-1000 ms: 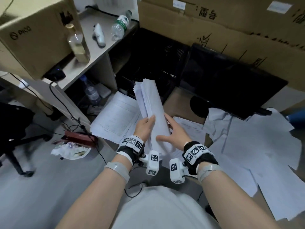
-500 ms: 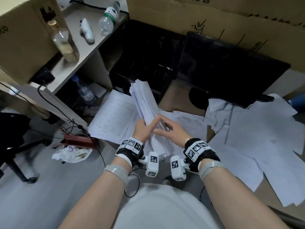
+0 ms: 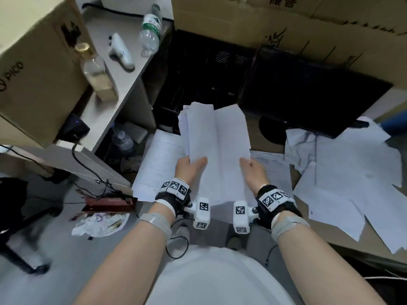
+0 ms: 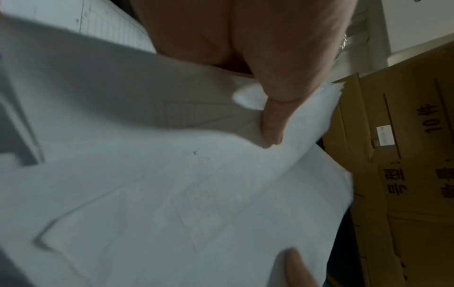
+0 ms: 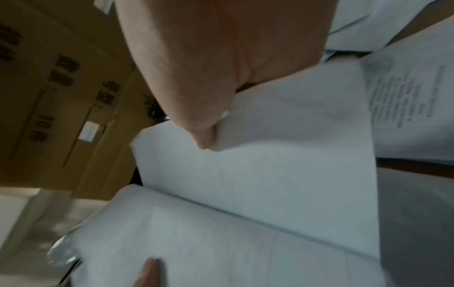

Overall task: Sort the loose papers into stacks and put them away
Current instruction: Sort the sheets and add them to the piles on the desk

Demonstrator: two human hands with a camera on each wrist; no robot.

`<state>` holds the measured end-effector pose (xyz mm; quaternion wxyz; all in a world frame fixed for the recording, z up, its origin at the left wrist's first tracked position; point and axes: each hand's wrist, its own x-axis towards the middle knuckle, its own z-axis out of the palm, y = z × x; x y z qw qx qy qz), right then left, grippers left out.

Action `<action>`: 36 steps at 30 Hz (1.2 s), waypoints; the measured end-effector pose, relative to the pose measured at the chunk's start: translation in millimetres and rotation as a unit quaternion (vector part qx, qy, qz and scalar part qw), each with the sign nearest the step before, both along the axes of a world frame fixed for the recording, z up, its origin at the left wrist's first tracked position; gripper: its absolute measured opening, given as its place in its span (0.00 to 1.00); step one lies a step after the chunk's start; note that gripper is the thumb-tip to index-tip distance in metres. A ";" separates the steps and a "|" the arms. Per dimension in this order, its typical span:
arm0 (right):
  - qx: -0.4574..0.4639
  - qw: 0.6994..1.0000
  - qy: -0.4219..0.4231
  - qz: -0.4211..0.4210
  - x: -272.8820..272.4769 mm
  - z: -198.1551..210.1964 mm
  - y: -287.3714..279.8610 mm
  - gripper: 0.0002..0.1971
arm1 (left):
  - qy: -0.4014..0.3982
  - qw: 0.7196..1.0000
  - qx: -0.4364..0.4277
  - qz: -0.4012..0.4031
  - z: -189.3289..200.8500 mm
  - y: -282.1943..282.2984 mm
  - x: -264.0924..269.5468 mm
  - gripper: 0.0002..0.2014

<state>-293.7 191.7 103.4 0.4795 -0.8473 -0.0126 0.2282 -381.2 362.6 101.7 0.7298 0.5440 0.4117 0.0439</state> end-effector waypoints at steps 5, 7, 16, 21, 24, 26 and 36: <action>-0.059 0.997 -0.001 -0.039 -7.5 -3.7 -7.6 0.21 | 0.016 0.998 0.041 -0.054 -4.9 19.7 -5.9 0.14; -0.083 0.996 -0.001 -0.031 -10.1 -8.9 -8.7 0.21 | 0.022 0.996 0.060 -0.067 -6.5 18.1 -9.2 0.07; -0.139 0.977 -0.019 -0.159 8.5 -40.2 -67.4 0.17 | 0.077 0.978 0.189 0.043 3.6 29.1 -11.1 0.06; -0.118 0.979 0.003 -0.166 9.7 -58.7 -79.3 0.14 | 0.065 0.975 0.194 0.090 -3.3 10.2 -13.1 0.04; -0.100 0.986 0.038 -0.127 2.3 -69.7 -75.1 0.13 | 0.071 0.977 0.186 0.078 -8.7 2.8 -16.2 0.03; -0.110 0.984 0.071 -0.118 -1.9 -83.3 -69.0 0.18 | 0.085 0.977 0.185 0.068 -15.8 4.1 -17.9 0.03; -0.177 0.966 0.162 -0.099 -5.0 -137.6 -18.7 0.23 | 0.136 0.977 0.162 0.013 -46.6 55.2 -14.4 0.11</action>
